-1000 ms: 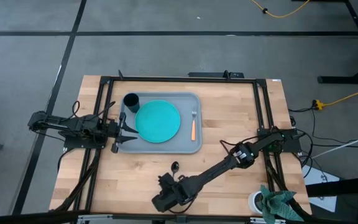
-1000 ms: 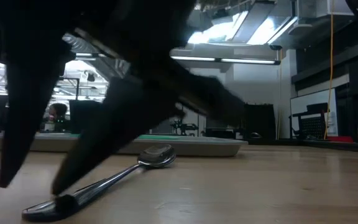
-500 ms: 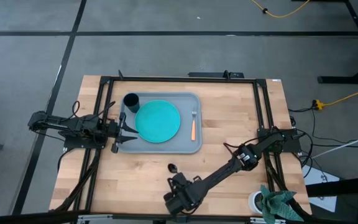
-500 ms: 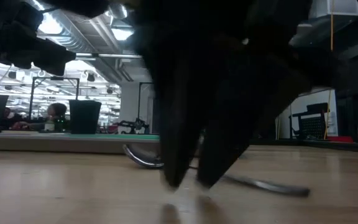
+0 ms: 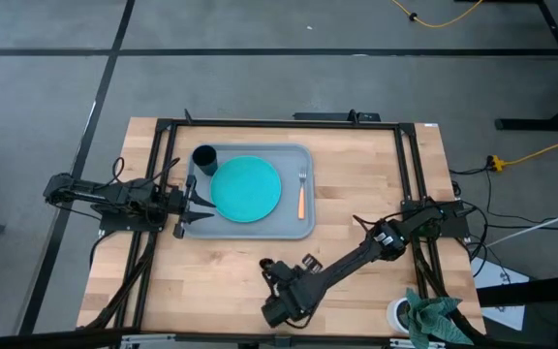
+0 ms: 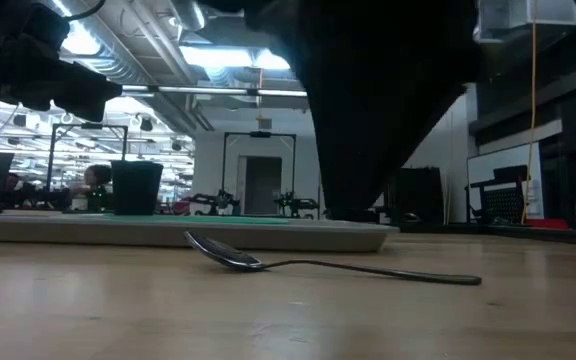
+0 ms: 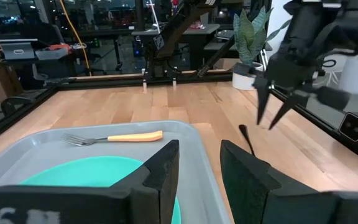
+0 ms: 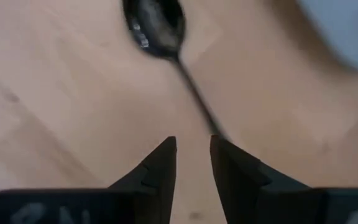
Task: Pick and place plate/cup/fork/spoon on tray
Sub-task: Put the black spoon on the gray table tray to the left of the orange fork
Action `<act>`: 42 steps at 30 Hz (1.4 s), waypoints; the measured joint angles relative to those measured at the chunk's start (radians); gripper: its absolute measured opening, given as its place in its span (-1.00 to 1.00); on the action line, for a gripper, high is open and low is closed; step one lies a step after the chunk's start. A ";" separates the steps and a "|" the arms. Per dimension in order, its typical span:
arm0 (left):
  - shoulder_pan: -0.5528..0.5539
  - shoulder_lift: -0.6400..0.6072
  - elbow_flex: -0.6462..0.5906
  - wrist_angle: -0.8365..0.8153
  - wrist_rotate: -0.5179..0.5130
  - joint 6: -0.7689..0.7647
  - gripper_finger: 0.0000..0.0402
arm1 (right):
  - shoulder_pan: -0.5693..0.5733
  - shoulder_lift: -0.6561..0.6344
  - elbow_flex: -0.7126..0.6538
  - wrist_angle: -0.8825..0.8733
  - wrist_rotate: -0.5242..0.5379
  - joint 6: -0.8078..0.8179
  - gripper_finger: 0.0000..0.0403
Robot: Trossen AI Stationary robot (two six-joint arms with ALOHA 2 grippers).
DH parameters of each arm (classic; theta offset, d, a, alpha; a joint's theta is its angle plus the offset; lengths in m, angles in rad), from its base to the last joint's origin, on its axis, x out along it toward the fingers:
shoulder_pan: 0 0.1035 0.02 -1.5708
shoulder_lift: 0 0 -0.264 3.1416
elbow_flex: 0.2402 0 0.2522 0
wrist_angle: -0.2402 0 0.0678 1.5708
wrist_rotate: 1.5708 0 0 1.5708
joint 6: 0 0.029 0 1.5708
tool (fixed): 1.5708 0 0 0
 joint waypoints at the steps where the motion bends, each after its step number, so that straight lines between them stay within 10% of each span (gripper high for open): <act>1: 0.000 0.000 0.000 0.000 0.000 0.000 -0.45 | -0.006 0.000 -0.003 -0.014 -0.003 -0.031 -0.47; 25: 0.000 0.000 0.000 0.000 0.000 0.000 -0.45 | -0.083 -0.011 -0.015 -0.021 -0.037 -0.607 -0.47; 42: 0.000 0.000 0.000 0.000 0.000 0.000 -0.45 | -0.123 -0.161 -0.174 -0.157 0.453 -0.566 -0.44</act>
